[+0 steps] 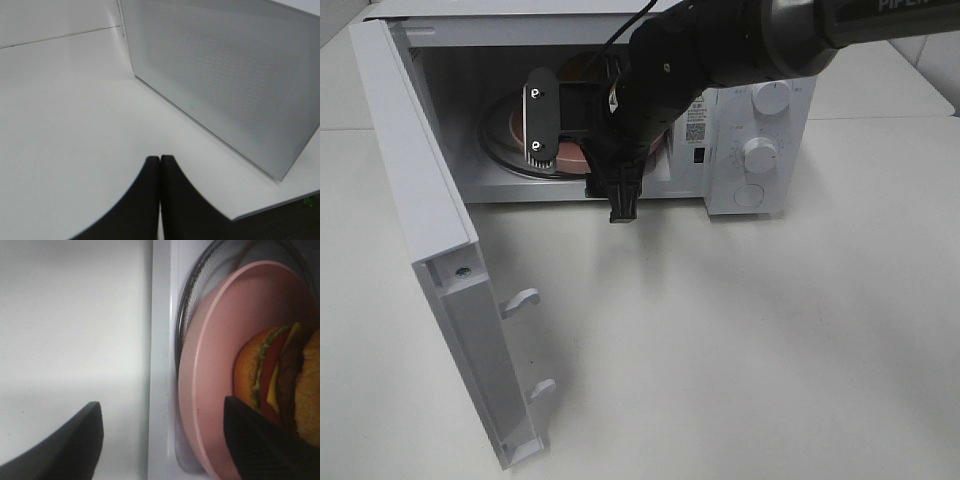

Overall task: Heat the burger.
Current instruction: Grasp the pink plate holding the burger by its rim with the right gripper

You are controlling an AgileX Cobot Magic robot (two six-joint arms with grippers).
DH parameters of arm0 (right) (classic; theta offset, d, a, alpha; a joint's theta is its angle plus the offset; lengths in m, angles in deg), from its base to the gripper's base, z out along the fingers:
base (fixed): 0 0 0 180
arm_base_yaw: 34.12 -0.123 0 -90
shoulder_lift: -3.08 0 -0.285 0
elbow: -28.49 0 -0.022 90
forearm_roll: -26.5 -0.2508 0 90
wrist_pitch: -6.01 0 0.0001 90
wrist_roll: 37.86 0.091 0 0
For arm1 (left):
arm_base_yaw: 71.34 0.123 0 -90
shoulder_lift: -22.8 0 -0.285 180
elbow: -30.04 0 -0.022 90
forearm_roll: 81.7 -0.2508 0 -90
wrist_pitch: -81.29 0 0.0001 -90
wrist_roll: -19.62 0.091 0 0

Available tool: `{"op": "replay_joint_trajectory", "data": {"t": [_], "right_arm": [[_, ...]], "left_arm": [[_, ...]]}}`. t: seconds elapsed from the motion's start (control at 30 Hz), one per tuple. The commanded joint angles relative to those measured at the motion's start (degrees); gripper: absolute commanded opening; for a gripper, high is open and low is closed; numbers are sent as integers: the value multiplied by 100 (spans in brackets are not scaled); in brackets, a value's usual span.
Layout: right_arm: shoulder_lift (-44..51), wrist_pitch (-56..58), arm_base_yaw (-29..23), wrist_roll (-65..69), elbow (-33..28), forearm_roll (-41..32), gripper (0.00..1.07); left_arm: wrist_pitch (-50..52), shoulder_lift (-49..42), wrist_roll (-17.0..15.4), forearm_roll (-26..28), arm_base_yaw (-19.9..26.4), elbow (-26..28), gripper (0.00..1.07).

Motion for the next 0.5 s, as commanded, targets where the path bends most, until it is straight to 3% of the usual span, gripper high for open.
{"op": "replay_joint_trajectory", "data": {"t": [0.03,0.5], "right_arm": [[-86,-155,-6,264,40,390,68],[-441,-796,17,447,40,980,70]], "left_arm": [[74,-120,-34,-6,6,0,0],[74,-115,-34,-6,6,0,0]]}}
